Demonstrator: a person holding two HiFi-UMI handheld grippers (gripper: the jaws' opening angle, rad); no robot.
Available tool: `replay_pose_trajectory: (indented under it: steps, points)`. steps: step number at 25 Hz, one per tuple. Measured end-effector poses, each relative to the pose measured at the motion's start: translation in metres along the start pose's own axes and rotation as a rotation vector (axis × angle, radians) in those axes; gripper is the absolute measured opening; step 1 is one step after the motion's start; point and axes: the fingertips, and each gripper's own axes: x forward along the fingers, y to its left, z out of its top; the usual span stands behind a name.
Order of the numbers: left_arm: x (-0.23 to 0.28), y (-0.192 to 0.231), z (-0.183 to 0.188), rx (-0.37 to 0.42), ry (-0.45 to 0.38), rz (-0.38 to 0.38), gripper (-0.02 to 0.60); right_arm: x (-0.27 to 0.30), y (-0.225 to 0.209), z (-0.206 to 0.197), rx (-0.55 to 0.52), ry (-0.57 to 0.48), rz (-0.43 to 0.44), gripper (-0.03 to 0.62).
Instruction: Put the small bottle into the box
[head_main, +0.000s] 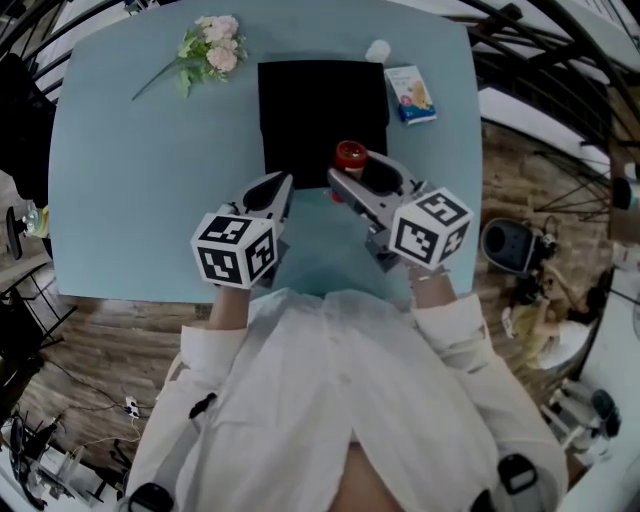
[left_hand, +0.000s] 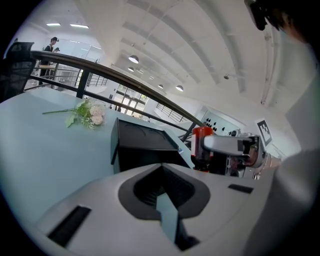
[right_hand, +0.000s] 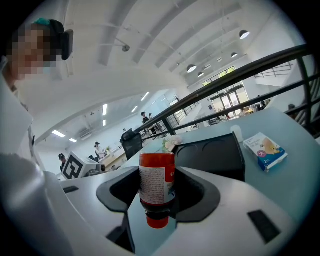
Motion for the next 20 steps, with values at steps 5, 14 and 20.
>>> replay_pose_trajectory:
  steps: [5,14,20]
  points:
    - [0.001,-0.012,-0.006,0.002,0.011,-0.029,0.003,0.001,-0.008,-0.004,-0.051,0.050,-0.009,0.207]
    - [0.005,-0.001,-0.005,-0.003,0.012,-0.027,0.003,0.018,-0.025,0.004,-0.178,0.126,-0.030,0.207]
    - [0.010,-0.009,-0.004,-0.023,0.012,-0.100,0.003,0.026,-0.032,0.003,-0.272,0.171,-0.030,0.207]
